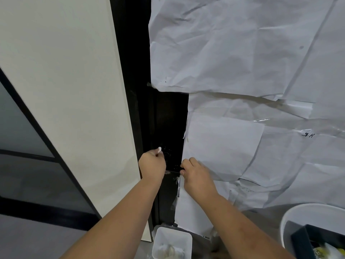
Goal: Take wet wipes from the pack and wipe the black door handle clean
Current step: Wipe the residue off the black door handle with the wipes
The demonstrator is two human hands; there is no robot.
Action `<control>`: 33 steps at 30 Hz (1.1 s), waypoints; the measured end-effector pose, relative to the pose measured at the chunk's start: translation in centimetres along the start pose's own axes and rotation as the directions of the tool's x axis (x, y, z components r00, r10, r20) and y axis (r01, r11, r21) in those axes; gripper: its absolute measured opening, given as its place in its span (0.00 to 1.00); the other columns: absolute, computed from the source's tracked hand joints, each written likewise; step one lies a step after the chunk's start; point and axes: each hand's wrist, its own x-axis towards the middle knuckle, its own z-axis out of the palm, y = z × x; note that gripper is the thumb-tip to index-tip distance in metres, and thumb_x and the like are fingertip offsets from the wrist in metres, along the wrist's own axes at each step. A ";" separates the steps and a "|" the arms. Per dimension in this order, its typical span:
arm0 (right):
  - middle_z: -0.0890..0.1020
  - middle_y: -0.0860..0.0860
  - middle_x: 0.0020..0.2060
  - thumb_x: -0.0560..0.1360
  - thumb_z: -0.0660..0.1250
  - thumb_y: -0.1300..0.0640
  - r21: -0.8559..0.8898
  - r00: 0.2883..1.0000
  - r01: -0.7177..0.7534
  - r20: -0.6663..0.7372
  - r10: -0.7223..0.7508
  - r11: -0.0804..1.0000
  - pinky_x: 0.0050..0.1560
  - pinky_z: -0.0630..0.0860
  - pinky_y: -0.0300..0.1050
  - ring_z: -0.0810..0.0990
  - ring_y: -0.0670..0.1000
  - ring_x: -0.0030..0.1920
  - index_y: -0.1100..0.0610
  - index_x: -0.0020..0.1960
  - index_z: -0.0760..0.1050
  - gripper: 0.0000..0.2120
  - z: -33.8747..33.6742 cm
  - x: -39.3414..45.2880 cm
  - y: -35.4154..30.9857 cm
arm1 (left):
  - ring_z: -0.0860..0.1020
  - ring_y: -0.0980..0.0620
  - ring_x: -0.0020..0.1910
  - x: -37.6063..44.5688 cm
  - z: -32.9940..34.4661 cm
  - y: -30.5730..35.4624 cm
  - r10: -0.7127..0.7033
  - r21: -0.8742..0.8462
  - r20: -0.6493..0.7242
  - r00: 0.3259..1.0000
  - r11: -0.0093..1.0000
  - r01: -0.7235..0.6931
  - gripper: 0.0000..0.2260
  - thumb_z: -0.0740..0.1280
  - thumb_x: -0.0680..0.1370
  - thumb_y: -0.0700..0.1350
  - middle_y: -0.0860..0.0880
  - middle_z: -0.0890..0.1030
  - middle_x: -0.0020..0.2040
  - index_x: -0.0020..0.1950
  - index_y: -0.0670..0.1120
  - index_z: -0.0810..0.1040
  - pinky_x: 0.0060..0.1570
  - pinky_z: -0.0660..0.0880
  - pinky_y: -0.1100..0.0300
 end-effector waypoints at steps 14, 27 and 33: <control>0.75 0.50 0.48 0.80 0.59 0.58 0.011 1.000 -0.017 0.016 0.017 1.000 0.44 0.73 0.47 0.72 0.52 0.45 0.55 0.53 0.71 0.04 -0.5 -0.1 -0.4 | 0.83 0.42 0.46 1.5 -0.6 0.7 0.034 0.202 0.103 0.994 0.978 -0.054 0.11 0.64 0.81 0.43 0.40 0.84 0.46 0.59 0.41 0.82 0.41 0.75 0.60; 0.74 0.51 0.48 0.80 0.59 0.58 0.014 1.000 -0.010 0.019 0.010 1.000 0.44 0.73 0.50 0.72 0.53 0.44 0.55 0.53 0.71 0.04 -0.3 -0.1 -0.2 | 0.81 0.46 0.42 -0.9 0.6 0.1 0.060 0.157 -0.008 0.998 0.986 -0.058 0.13 0.63 0.81 0.41 0.41 0.84 0.50 0.63 0.40 0.79 0.38 0.72 0.61; 0.75 0.51 0.46 0.79 0.61 0.58 0.020 1.000 -0.003 0.007 0.003 1.000 0.42 0.74 0.51 0.72 0.54 0.42 0.55 0.52 0.71 0.03 -0.2 0.1 -0.1 | 0.82 0.47 0.39 -0.4 -0.2 -0.3 0.278 0.458 0.095 0.956 0.840 -0.290 0.16 0.60 0.83 0.41 0.44 0.84 0.46 0.71 0.44 0.74 0.38 0.79 0.57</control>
